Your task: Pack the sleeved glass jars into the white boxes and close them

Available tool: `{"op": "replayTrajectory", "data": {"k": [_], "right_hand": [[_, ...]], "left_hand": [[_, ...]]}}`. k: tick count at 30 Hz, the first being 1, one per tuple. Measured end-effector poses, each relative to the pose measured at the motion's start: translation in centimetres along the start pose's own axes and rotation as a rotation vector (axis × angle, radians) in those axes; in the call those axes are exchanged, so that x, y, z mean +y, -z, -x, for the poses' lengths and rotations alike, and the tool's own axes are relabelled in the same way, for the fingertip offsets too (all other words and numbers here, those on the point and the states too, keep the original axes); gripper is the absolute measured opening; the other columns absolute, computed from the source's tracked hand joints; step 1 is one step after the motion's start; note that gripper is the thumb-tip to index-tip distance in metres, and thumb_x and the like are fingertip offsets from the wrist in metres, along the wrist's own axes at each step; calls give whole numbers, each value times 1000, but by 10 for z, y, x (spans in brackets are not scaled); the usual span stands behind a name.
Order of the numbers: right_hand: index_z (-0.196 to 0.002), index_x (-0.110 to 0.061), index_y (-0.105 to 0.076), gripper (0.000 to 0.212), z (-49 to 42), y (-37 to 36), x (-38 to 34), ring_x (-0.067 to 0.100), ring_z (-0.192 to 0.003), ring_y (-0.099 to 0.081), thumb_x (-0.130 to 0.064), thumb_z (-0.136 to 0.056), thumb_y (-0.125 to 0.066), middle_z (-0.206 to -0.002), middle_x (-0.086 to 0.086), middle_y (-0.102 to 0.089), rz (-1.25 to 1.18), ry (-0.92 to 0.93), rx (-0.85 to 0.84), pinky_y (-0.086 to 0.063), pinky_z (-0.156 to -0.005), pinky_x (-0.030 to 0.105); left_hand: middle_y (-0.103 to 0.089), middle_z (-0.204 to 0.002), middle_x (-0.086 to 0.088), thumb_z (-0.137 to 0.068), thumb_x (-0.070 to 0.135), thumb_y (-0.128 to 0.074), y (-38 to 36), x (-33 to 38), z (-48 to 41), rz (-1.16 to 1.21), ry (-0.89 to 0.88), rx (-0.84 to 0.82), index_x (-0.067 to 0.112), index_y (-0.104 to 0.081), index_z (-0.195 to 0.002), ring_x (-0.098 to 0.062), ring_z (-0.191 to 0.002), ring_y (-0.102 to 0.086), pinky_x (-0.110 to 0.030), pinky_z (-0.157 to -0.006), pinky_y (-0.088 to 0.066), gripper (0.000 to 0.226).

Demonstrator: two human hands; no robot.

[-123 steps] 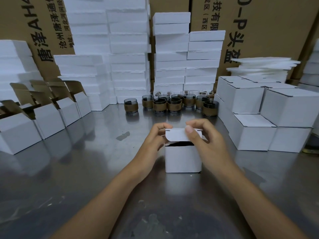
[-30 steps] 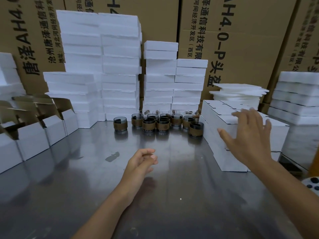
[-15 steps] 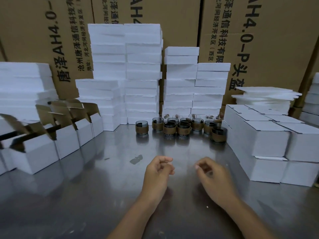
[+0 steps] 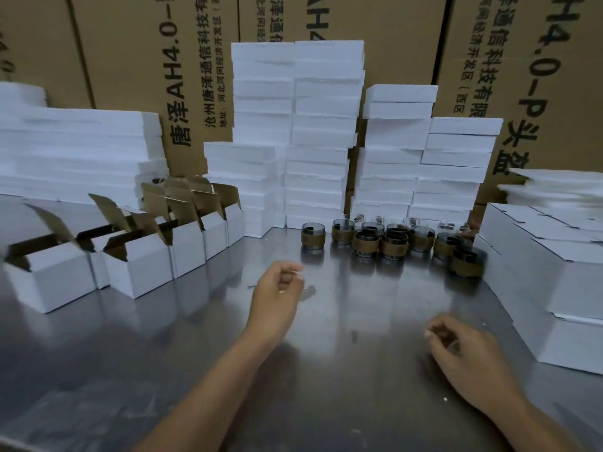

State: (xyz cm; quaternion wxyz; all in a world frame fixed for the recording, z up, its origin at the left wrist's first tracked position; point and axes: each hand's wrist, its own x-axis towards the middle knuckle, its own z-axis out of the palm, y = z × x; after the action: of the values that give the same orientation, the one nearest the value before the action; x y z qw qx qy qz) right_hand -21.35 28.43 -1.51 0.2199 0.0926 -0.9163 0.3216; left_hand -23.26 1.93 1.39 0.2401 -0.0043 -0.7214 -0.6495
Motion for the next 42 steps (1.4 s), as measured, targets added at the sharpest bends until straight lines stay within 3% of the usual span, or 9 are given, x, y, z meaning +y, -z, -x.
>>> {"op": "replayTrajectory", "data": {"k": [4,7,11,16,21,25,30,34,42], "right_hand": [[-67,-35,-55,27,1,-1,-3,6,-55,-56,-16,-84,-65,-65,-19,-61,34,-26,1,-48,-56,38],[-67,-34,-54,27,1,-3,-6,8,-54,-56,-16,-83,-66,-63,-16,-61,54,-29,0,-47,-54,36],[-65,-35,-53,32,0,-5,-7,7,-54,-56,-12,-80,-69,-59,-12,-61,79,-13,14,-49,-54,38],[-66,-34,-53,28,1,-5,-6,6,-54,-56,-14,-80,-69,-59,-11,-61,86,6,18,-49,-55,35],[-65,-32,-53,28,0,-5,-6,9,-52,-55,-13,-80,-68,-58,-8,-59,69,7,21,-49,-54,37],[-67,-32,-54,26,0,-4,-6,12,-56,-55,-15,-82,-67,-60,-6,-60,63,0,1,-49,-56,39],[-67,-28,-55,24,-1,-3,-8,11,-55,-55,-13,-82,-66,-59,-6,-61,33,13,-11,-49,-56,39],[-69,-25,-58,23,0,-2,-9,8,-60,-55,-8,-83,-65,-61,-2,-61,-17,23,-41,-41,-53,20],[-70,-21,-57,22,2,3,-14,-3,-59,-50,-6,-85,-62,-56,-4,-54,-44,60,-59,-35,-50,10]], "left_hand": [[-55,-84,1,-90,0,-52,75,1,-28,-213,-114,214,13,-58,-93,-17,-83,-52,-11,-64,-42,15],[-56,-104,-5,-90,6,-54,130,-3,-46,-504,-177,328,12,-57,-108,-17,-99,-51,-25,-82,-39,19],[-47,-129,-18,-87,14,-62,189,-13,-66,-834,-126,433,6,-49,-127,-32,-123,-39,-46,-101,-35,43],[-51,-124,-25,-86,17,-65,216,-28,-71,-1012,15,319,2,-41,-135,-41,-117,-44,-52,-95,-41,57],[-65,-106,-19,-87,10,-62,216,-30,-70,-1165,-55,336,6,-46,-128,-41,-106,-53,-53,-96,-37,45],[-66,-105,-15,-87,8,-62,200,-22,-67,-1130,-138,329,9,-51,-122,-36,-107,-54,-50,-99,-31,37],[-65,-96,-7,-85,8,-64,152,1,-55,-970,-363,307,13,-53,-116,-30,-100,-55,-40,-91,-31,33],[-57,-83,3,-82,4,-66,86,26,-34,-823,-516,198,13,-56,-111,-26,-87,-56,-34,-82,-35,32],[-65,-80,-4,-72,4,-72,-54,29,27,-815,-724,-25,12,-63,-100,-29,-74,-58,-36,-69,-48,31]]}}
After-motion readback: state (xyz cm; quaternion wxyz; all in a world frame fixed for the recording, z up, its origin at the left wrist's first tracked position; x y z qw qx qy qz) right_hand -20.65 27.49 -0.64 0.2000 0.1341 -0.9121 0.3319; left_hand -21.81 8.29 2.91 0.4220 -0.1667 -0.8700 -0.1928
